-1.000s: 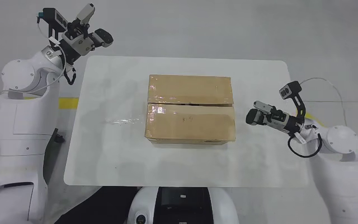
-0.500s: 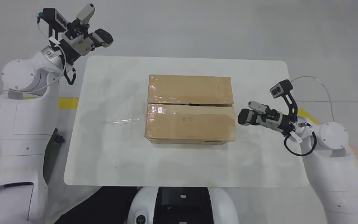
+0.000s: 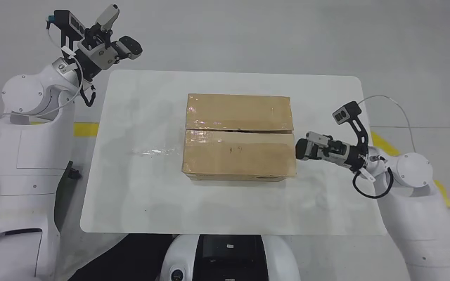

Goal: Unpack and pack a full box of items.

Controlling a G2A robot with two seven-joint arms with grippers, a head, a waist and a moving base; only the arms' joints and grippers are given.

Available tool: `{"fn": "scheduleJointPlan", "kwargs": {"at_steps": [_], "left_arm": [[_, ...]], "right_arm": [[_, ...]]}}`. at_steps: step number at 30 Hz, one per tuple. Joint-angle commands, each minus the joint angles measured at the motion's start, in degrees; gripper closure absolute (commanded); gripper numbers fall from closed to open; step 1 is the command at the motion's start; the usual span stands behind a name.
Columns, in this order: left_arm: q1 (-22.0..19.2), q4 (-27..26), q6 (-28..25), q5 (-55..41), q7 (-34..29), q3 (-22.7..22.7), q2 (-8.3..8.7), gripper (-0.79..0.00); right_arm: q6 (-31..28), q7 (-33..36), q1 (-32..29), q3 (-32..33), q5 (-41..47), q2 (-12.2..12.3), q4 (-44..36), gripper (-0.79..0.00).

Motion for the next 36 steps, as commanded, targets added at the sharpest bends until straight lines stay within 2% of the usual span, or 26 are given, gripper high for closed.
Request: {"fn": "scheduleJointPlan", "kwargs": {"at_steps": [1, 14, 26, 36], "left_arm": [[0.00, 0.00, 0.00, 0.00, 0.00, 0.00, 0.00, -0.785], [0.00, 0.00, 0.00, 0.00, 0.00, 0.00, 0.00, -0.785], [0.00, 0.00, 0.00, 0.00, 0.00, 0.00, 0.00, -0.785], [0.00, 0.00, 0.00, 0.00, 0.00, 0.00, 0.00, -0.785]], "right_arm": [[-0.03, 0.13, 0.09, -0.20, 0.20, 0.01, 0.08, -0.785], [-0.78, 1.63, 1.34, -0.85, 3.45, 0.05, 1.53, -0.785], [-1.41, 7.82, 2.21, -0.17, 10.66, 0.20, 3.38, -0.785], [-1.20, 15.50, 2.85, -0.10, 16.70, 0.31, 3.18, -0.785]]}}
